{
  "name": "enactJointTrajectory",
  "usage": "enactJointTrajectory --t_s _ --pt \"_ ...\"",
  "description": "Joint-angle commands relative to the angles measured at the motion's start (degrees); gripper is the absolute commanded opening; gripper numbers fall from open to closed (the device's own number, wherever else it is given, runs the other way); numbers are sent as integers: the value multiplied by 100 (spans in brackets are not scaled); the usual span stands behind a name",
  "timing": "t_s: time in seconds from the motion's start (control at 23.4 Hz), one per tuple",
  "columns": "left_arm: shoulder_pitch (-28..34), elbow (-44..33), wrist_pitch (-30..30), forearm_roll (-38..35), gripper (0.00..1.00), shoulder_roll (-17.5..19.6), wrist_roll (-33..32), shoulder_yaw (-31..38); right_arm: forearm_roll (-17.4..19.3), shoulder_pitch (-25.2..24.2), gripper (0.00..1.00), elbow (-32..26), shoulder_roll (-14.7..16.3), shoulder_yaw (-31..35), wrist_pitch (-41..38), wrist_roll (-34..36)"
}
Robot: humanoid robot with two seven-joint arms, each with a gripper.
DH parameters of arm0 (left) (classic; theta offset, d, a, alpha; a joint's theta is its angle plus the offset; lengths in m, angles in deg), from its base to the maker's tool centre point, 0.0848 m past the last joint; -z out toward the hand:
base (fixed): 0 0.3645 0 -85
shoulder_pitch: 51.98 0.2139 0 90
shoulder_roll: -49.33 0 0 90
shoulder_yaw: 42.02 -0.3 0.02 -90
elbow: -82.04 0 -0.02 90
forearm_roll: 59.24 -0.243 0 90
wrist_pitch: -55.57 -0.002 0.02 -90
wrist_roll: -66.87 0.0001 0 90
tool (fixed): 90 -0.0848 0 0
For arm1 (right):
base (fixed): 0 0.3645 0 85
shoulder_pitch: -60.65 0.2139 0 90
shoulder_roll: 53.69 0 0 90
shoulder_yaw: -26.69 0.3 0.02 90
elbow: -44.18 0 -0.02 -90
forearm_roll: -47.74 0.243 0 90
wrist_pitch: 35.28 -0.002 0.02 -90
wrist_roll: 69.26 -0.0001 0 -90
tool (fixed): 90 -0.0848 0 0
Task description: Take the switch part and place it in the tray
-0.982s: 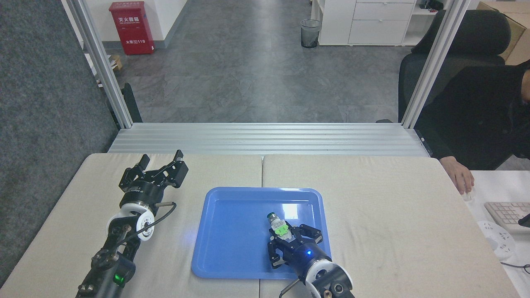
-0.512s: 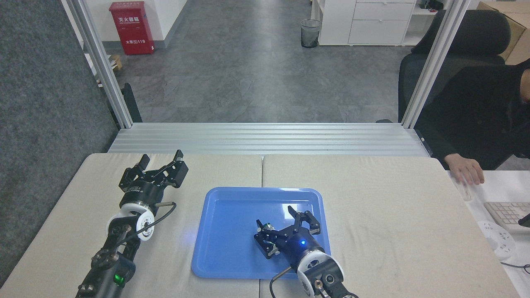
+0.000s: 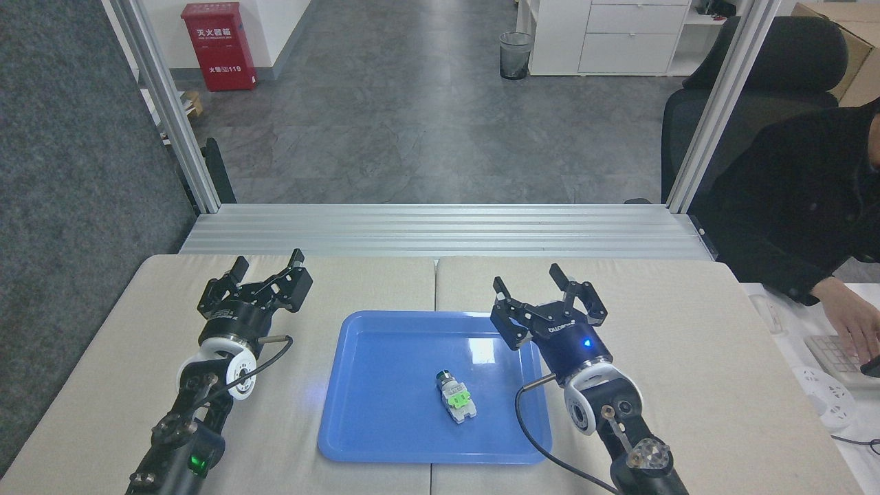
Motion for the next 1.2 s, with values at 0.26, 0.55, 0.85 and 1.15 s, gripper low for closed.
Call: enactJointTrajectory --t_s 0.26,0.55,0.85,1.15 --pt "0 0 1 0 100 0 3 0 515 -269 99 79 1190 1847 -45 64" --pt "0 0 1 0 100 0 3 0 523 -401 99 61 1287 1856 -54 -95" --pt "0 0 1 0 100 0 3 0 576 -410 99 -18 1304 1856 -81 -95" --pt "0 0 1 0 100 0 3 0 576 -410 99 -35 1295 1856 -89 -95"
